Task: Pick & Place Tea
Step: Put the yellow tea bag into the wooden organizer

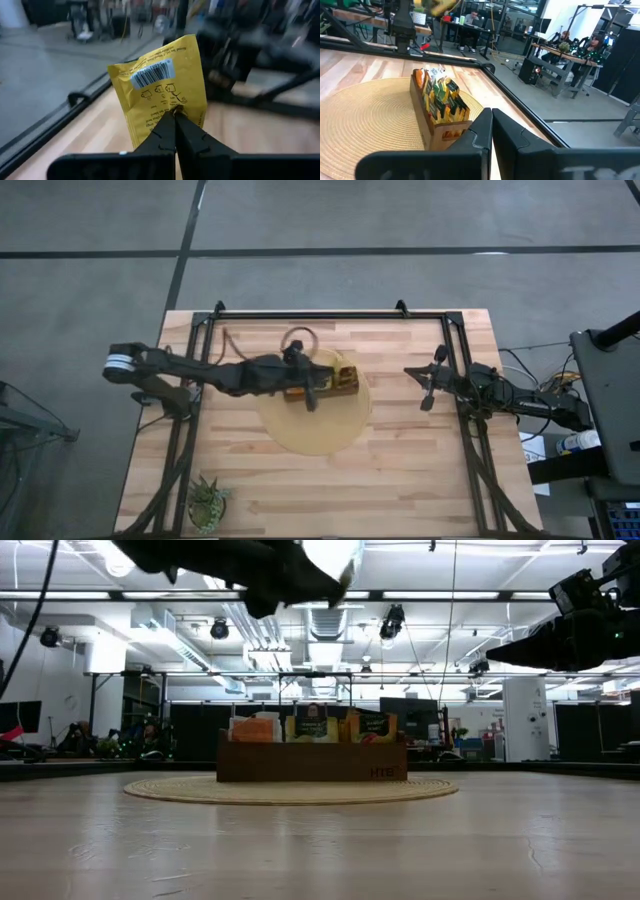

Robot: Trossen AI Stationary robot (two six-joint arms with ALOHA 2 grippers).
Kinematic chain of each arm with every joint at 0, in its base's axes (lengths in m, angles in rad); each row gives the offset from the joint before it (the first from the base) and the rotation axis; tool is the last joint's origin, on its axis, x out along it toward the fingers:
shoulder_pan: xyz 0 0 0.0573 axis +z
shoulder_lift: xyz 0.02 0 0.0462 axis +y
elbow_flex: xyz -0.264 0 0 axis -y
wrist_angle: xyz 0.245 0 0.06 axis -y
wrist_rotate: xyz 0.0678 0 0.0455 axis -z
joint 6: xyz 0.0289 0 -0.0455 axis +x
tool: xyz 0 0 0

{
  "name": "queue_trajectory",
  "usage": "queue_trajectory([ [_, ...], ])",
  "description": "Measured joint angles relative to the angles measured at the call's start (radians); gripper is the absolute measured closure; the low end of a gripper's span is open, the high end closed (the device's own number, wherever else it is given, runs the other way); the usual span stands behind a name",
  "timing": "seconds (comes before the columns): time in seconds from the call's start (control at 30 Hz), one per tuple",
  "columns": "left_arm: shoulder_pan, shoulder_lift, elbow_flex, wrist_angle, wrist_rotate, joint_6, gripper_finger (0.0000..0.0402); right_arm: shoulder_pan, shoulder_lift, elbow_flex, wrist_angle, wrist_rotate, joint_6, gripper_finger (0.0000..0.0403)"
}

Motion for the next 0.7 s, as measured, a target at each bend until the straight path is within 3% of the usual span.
queue_trajectory([
  [0.43, 0.054, -0.126, -0.273, 0.520, 0.319, -0.260, 0.0401, 0.000, 0.001, 0.000, 0.027, 0.000, 0.026, 0.0394],
  [0.57, 0.042, -0.126, -0.306, 0.571, 0.419, -0.285, 0.0401, 0.000, 0.005, -0.001, 0.218, -0.003, 0.003, 0.0394],
  [0.7, 0.045, -0.125, -0.303, 0.570, 0.474, -0.329, 0.0401, 0.000, 0.006, 0.001, 0.431, -0.005, 0.131, 0.0394],
])
